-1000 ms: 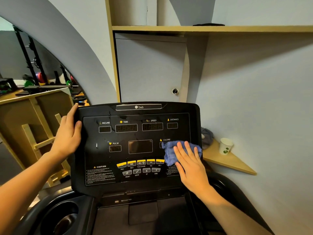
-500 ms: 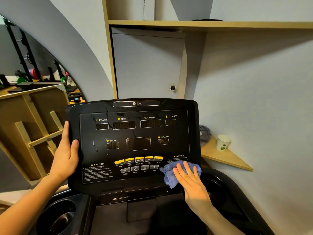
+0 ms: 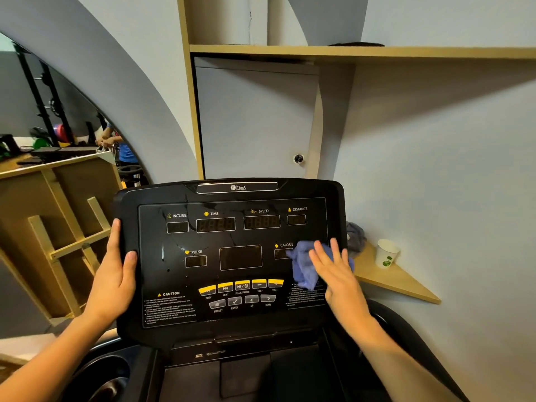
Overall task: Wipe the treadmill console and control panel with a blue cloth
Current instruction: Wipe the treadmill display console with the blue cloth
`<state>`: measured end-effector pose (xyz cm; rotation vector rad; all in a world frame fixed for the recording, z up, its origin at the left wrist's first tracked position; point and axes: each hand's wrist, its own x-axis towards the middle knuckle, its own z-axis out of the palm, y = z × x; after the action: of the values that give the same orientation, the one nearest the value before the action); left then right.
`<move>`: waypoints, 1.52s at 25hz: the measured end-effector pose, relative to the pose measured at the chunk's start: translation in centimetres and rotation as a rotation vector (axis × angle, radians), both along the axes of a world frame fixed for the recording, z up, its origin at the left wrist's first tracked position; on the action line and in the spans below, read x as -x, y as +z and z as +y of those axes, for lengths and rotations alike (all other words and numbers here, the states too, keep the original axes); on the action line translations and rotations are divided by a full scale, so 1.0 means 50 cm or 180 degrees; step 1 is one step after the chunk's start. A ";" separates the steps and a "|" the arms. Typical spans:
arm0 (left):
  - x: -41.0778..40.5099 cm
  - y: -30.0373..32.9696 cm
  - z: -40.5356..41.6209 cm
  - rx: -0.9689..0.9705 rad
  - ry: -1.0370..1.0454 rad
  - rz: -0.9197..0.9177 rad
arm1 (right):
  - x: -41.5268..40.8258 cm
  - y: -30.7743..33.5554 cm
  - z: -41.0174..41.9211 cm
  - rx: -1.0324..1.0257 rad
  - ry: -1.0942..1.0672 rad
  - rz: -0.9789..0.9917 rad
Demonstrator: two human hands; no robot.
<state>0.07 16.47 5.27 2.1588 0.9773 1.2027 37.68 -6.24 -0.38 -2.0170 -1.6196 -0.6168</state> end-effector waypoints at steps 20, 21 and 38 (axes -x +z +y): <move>0.022 0.012 0.009 0.0144 -0.0167 0.0010 | 0.150 0.221 0.270 -0.1173 -0.0949 0.1042; 0.024 0.011 0.011 0.0140 -0.0180 0.0025 | 0.173 0.223 0.283 -0.1172 -0.0937 0.1080; 0.069 -0.005 0.006 0.0435 -0.0212 0.0183 | 0.482 0.223 0.426 -0.0755 -0.0057 0.0827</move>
<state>-3.36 16.77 5.00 2.1112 0.9742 1.0178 13.60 15.04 10.75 -1.8530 -1.3132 -0.5027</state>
